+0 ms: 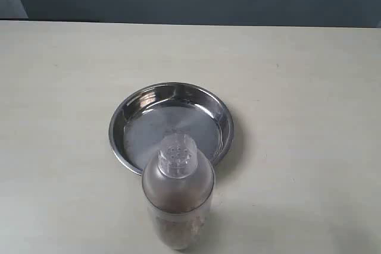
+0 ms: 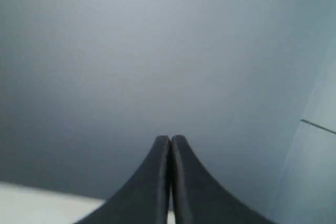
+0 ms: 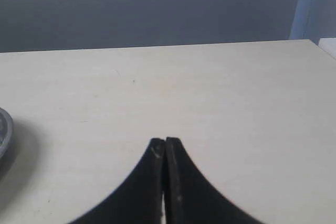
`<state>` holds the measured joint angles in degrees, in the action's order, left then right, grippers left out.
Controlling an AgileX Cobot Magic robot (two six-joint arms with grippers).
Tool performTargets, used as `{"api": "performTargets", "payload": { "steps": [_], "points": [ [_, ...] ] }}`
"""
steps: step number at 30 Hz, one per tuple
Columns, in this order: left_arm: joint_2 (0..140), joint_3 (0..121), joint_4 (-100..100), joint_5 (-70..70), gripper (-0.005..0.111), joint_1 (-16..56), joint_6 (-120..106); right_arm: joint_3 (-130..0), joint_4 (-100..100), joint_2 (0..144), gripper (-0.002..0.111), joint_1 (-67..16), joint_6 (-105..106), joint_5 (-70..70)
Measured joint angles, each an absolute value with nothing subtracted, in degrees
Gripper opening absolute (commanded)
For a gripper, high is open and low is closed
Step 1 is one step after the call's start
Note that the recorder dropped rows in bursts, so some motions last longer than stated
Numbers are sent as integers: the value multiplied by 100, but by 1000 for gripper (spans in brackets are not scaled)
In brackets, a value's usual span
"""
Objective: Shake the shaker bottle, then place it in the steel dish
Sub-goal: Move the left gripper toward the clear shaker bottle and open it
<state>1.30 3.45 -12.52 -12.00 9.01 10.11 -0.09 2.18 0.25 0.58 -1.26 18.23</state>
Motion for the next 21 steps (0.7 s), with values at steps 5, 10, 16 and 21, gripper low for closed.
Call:
{"api": "performTargets", "payload": {
  "steps": [5, 10, 16, 21],
  "points": [
    [1831, 1652, 2383, -2311, 0, 1011, 3198, -9, 218, 25, -1, 58, -126, 1823],
    [4203, 2440, 3760, -4056, 0, 1025, 3874, -9, 218, 25, -1, 58, -126, 1823],
    [6036, 2653, 4120, -5268, 0, 1025, 3974, -9, 218, 25, -1, 58, -126, 1823],
    [6461, 2665, 4309, -5977, 4, 1025, 3735, -9, 218, 25, -1, 58, -126, 1823]
  ]
}}
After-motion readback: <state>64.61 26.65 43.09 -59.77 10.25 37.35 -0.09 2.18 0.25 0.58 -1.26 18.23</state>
